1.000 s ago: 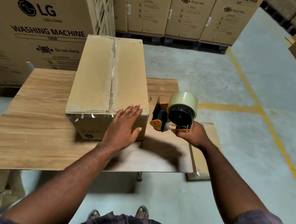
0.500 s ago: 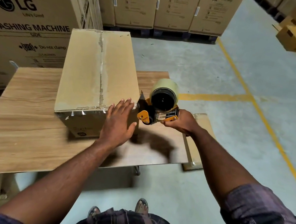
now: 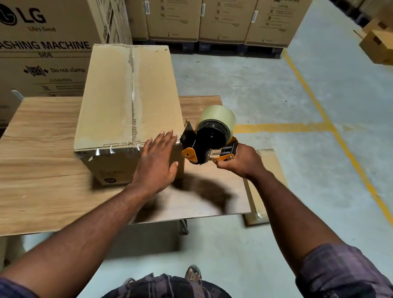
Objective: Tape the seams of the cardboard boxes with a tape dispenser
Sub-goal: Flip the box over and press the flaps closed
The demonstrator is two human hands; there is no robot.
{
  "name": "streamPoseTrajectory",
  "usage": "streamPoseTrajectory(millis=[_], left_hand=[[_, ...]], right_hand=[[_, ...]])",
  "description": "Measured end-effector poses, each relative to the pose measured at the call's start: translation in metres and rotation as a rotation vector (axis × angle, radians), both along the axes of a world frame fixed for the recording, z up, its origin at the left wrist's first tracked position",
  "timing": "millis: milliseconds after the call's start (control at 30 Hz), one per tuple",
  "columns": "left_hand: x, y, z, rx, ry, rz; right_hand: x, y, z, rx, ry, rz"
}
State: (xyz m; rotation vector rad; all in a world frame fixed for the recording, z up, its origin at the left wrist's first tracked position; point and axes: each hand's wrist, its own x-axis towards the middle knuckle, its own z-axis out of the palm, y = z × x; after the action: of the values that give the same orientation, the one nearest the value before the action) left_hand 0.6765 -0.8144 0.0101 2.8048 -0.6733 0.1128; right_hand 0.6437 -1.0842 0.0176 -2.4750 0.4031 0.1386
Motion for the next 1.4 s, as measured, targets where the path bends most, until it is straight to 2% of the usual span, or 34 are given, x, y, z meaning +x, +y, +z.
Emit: streamPoseTrajectory(millis=[233,400,467,533,600,633,700,767,867,1100,1300,1400], left_hand=[[0.002,0.008,0.004,0.042,-0.017,-0.041],[0.003,0.007,0.002,0.045,-0.009,-0.034],[0.003,0.004,0.004,0.050,0.000,-0.036],[0.003,0.006,0.005,0.048,0.006,-0.036],[0.004,0.008,0.004,0.047,0.020,-0.038],[0.004,0.008,0.002,0.046,0.015,-0.037],[0.003,0.005,0.001,0.041,-0.004,-0.024],[0.003,0.002,-0.001,0.041,-0.011,-0.016],[0.004,0.003,-0.003,0.071,-0.021,-0.020],[0.002,0.002,-0.002,0.054,-0.012,-0.003],[0.002,0.003,-0.001,0.064,-0.005,-0.005],[0.004,0.004,0.001,0.068,0.015,-0.019]], right_hand=[[-0.008,-0.002,0.010,-0.057,-0.087,0.074],[-0.022,-0.015,-0.013,-0.032,-0.140,0.066],[-0.023,-0.019,-0.012,-0.085,-0.137,0.104],[-0.022,-0.028,-0.012,-0.268,-0.010,0.260],[-0.031,-0.035,-0.026,-0.529,0.209,0.456],[-0.041,-0.036,-0.038,-0.567,0.297,0.479],[-0.066,-0.034,-0.063,-0.404,0.344,0.356],[-0.074,-0.028,-0.075,-0.210,0.267,0.165],[-0.059,-0.021,-0.076,-0.040,0.173,-0.062],[-0.024,-0.003,-0.090,0.267,0.113,-0.347],[-0.001,0.032,-0.104,0.714,0.174,-0.618],[0.008,0.037,-0.113,1.005,0.312,-0.649]])
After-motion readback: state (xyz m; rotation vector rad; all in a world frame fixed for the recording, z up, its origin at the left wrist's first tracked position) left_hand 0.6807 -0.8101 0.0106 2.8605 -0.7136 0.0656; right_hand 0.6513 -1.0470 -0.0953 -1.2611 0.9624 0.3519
